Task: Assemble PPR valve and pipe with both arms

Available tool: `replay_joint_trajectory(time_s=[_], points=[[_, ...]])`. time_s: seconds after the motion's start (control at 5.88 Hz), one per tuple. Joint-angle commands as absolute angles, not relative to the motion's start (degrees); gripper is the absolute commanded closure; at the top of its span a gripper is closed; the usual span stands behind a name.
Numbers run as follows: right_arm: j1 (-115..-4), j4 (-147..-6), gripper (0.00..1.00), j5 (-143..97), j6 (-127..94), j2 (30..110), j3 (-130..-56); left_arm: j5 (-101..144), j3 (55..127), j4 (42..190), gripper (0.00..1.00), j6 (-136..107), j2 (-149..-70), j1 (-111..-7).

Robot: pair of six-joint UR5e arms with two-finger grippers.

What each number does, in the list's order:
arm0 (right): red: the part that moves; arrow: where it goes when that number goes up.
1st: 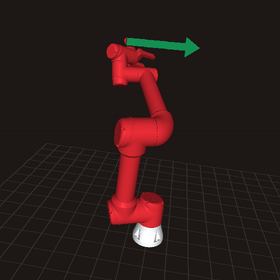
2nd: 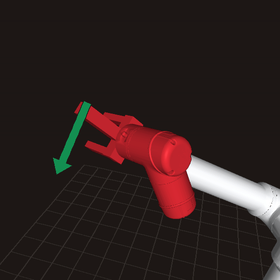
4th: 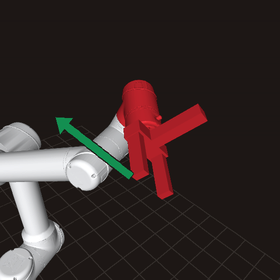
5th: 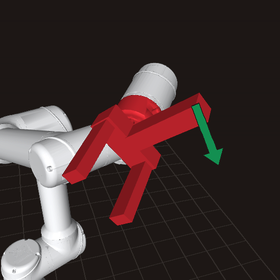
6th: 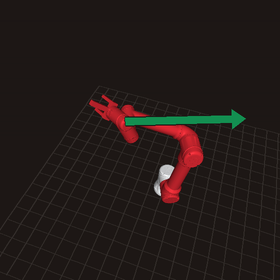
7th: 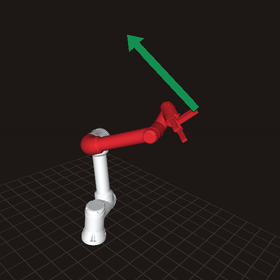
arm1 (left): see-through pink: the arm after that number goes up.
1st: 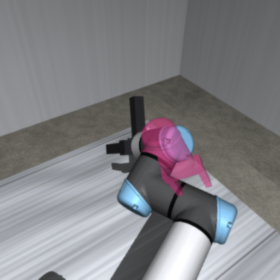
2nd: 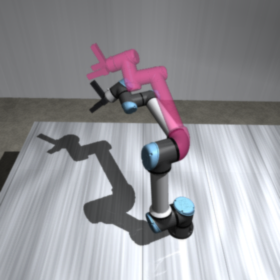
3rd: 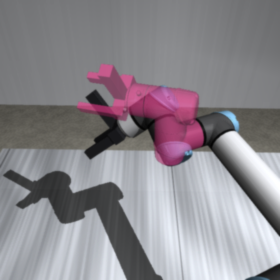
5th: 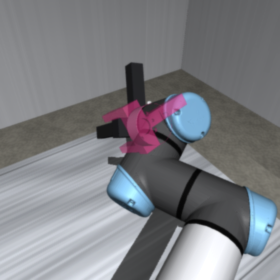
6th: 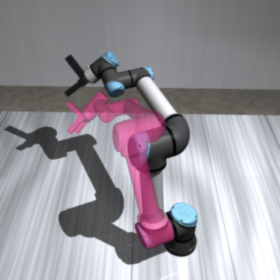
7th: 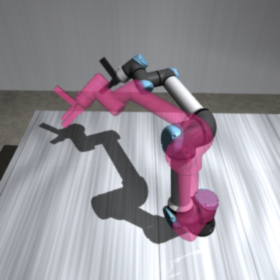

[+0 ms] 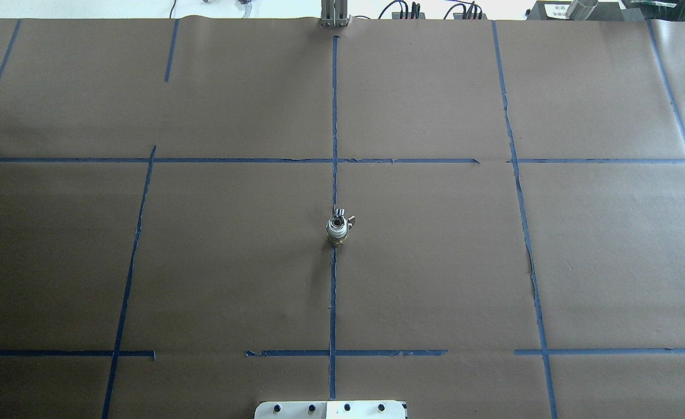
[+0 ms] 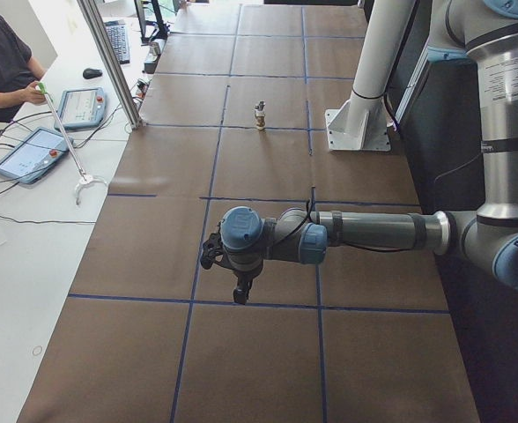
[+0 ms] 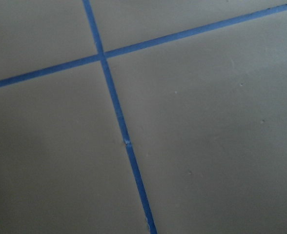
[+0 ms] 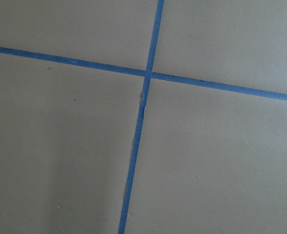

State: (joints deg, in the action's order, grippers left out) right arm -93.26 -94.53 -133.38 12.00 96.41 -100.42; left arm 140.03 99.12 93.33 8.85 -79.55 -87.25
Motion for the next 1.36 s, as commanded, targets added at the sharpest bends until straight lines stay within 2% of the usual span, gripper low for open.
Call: replay_joint_trajectory(time_s=[0.0, 1.19], points=[[-93.3, -94.7, 0.00, -133.2, 16.0, 97.7, -101.2, 140.2, 97.4, 91.9, 0.00, 8.9, -79.2, -87.6], [-90.2, -94.4, 0.00, -133.8, 14.9, 97.7, -101.2, 140.5, 97.4, 92.7, 0.00, 9.3, -79.1, -87.7]])
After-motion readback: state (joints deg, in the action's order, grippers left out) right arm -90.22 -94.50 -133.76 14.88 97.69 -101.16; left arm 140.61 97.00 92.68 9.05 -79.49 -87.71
